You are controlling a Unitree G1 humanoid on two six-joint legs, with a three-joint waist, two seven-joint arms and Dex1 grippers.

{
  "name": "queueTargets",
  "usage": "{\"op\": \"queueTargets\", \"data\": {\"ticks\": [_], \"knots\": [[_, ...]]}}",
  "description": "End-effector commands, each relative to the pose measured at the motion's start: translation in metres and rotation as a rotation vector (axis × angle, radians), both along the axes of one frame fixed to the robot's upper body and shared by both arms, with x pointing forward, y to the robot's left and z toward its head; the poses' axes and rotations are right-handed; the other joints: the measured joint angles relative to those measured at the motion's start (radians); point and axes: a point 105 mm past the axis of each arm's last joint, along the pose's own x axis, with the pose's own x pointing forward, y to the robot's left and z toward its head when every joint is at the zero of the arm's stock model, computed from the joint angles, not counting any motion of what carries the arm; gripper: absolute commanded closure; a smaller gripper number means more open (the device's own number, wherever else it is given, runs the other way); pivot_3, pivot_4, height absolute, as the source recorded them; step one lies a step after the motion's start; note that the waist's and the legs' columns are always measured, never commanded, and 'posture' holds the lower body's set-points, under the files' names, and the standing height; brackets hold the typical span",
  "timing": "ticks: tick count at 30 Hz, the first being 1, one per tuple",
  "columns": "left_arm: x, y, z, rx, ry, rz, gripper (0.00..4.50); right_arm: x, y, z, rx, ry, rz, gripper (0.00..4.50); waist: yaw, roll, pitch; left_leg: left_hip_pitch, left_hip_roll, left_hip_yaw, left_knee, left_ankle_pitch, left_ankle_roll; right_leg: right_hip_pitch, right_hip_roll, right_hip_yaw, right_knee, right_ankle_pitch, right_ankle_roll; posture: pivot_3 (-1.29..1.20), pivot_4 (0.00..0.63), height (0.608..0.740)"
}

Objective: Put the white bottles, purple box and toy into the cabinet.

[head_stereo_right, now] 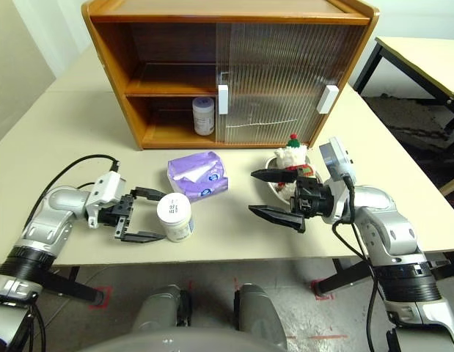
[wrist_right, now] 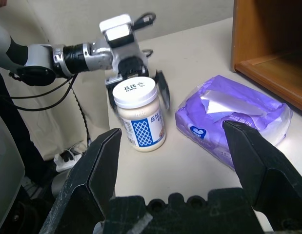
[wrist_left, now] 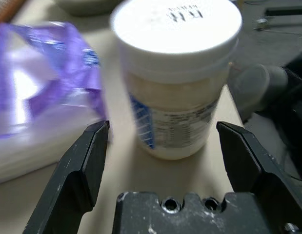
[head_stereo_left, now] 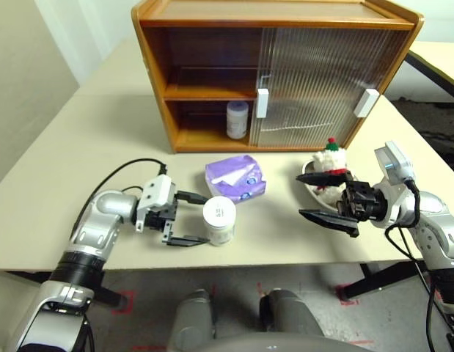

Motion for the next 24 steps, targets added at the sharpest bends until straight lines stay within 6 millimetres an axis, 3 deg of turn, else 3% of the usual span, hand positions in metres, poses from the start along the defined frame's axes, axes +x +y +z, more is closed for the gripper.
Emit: {"op": "queueTargets", "data": {"ticks": [1, 6, 12, 17, 19, 21, 24], "knots": [[-0.004, -0.012, -0.011, 0.034, 0.033, -0.044, 0.04, 0.001, -0.003, 0.002, -0.024, -0.021, -0.019, 0.0, 0.0, 0.0, 0.0, 0.0, 0.0, 0.0, 0.0, 0.0, 0.0, 0.0, 0.0, 0.0, 0.0, 0.0, 0.0, 0.0, 0.0, 0.74], [-0.004, -0.019, -0.016, 0.028, 0.061, -0.034, 0.04, 0.002, -0.002, 0.0, -0.029, -0.017, -0.024, 0.0, -0.002, 0.0, 0.0, 0.0, 0.0, 0.0, 0.0, 0.0, 0.0, 0.0, 0.001, 0.0, 0.0, 0.0, 0.0, 0.0, 0.0, 0.74], [-0.009, -0.02, -0.013, -0.003, 0.121, -0.032, 1.48, 0.003, -0.001, 0.0, -0.033, -0.019, -0.031, 0.0, -0.003, 0.0, 0.0, 0.0, 0.001, -0.001, 0.0, 0.0, 0.0, 0.0, 0.008, 0.002, 0.0, 0.0, 0.0, 0.0, 0.0, 0.74], [-0.009, -0.014, -0.001, -0.031, 0.118, -0.011, 1.48, 0.005, -0.002, 0.001, -0.036, -0.021, -0.037, 0.0, -0.004, 0.0, 0.0, 0.0, 0.001, -0.001, 0.0, 0.0, 0.0, -0.001, 0.009, 0.003, 0.0, -0.001, 0.001, 0.01, 0.0, 0.74], [0.0, -0.005, 0.016, -0.067, 0.074, 0.035, 1.48, 0.005, -0.002, 0.001, -0.033, -0.022, -0.036, 0.0, -0.004, 0.0, 0.0, 0.0, 0.002, -0.001, 0.0, 0.0, 0.0, -0.001, 0.009, 0.003, 0.0, -0.001, 0.001, 0.01, 0.0, 0.74], [0.016, 0.008, 0.046, -0.129, 0.01, 0.126, 1.48, 0.005, 0.0, 0.002, -0.016, -0.022, -0.037, 0.0, -0.004, 0.0, 0.0, 0.0, 0.002, -0.001, -0.001, 0.0, 0.0, -0.001, 0.009, 0.002, 0.0, -0.001, 0.001, 0.02, 0.0, 0.74], [0.029, 0.021, 0.063, -0.119, -0.043, 0.214, 1.48, 0.004, 0.005, 0.0, 0.006, -0.018, -0.039, 0.0, -0.002, -0.001, 0.001, 0.0, 0.003, -0.002, -0.001, 0.0, 0.0, -0.001, 0.01, 0.002, 0.0, -0.001, 0.001, 0.03, 0.0, 0.74]]}}
